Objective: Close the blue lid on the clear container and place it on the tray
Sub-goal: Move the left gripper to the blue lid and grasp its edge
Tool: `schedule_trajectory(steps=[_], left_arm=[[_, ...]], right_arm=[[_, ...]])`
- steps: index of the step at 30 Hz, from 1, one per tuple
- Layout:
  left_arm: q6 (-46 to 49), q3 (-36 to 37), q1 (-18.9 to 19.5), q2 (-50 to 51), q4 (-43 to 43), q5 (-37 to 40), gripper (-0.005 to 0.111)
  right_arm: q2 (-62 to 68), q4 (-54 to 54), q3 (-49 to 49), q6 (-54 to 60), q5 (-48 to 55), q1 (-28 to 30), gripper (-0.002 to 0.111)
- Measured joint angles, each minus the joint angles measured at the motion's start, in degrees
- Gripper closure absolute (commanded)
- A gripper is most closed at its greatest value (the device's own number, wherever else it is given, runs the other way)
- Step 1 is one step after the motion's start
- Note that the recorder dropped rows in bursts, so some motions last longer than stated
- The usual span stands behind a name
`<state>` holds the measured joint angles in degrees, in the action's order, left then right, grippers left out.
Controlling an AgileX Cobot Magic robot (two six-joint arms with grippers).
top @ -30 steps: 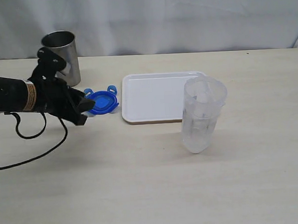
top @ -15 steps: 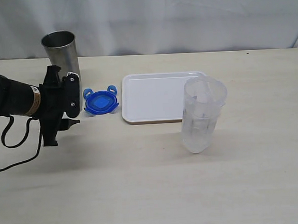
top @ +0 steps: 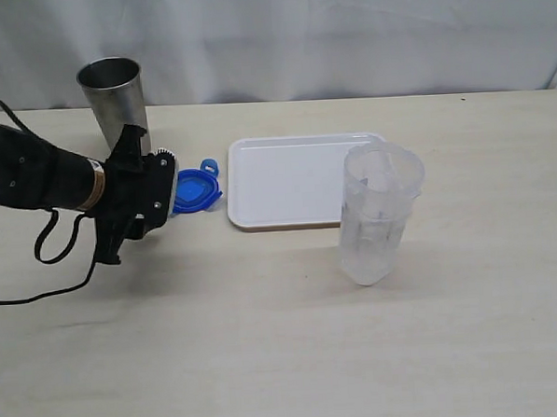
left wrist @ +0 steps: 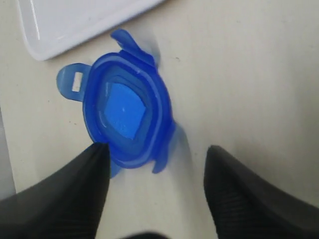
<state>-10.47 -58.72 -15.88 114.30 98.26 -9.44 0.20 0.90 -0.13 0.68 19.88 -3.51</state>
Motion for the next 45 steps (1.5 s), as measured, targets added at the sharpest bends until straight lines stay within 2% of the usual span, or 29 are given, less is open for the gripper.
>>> schedule_trajectory(steps=[4, 16, 24, 29, 37, 38, 42, 45], left_arm=[[0.2, -2.3, 0.0, 1.8, -1.9, -0.3, 0.063], [6.3, -2.3, 0.0, 4.1, -2.3, -0.7, 0.064], [7.7, -2.3, 0.0, 4.1, -2.3, 1.9, 0.064], [7.7, -2.4, 0.0, 5.0, -2.3, 1.8, 0.076], [9.2, -3.7, 0.0, 6.3, -2.6, 1.8, 0.078], [9.2, -3.9, 0.0, 6.4, -2.6, 1.8, 0.079], [9.1, -4.7, 0.0, 7.0, -5.0, 2.5, 0.105], [8.9, -4.8, 0.0, 7.2, -5.7, 3.3, 0.107]], right_arm=[[0.0, 0.0, 0.0, 0.0, 0.0, 0.0, 0.104], [0.0, 0.0, 0.0, 0.0, 0.0, 0.0, 0.104], [0.0, 0.0, 0.0, 0.0, 0.0, 0.0, 0.104], [0.0, 0.0, 0.0, 0.0, 0.0, 0.0, 0.104], [0.0, 0.0, 0.0, 0.0, 0.0, 0.0, 0.104], [0.0, 0.0, 0.0, 0.0, 0.0, 0.0, 0.104], [0.0, 0.0, 0.0, 0.0, 0.0, 0.0, 0.104], [0.0, 0.0, 0.0, 0.0, 0.0, 0.0, 0.104]])
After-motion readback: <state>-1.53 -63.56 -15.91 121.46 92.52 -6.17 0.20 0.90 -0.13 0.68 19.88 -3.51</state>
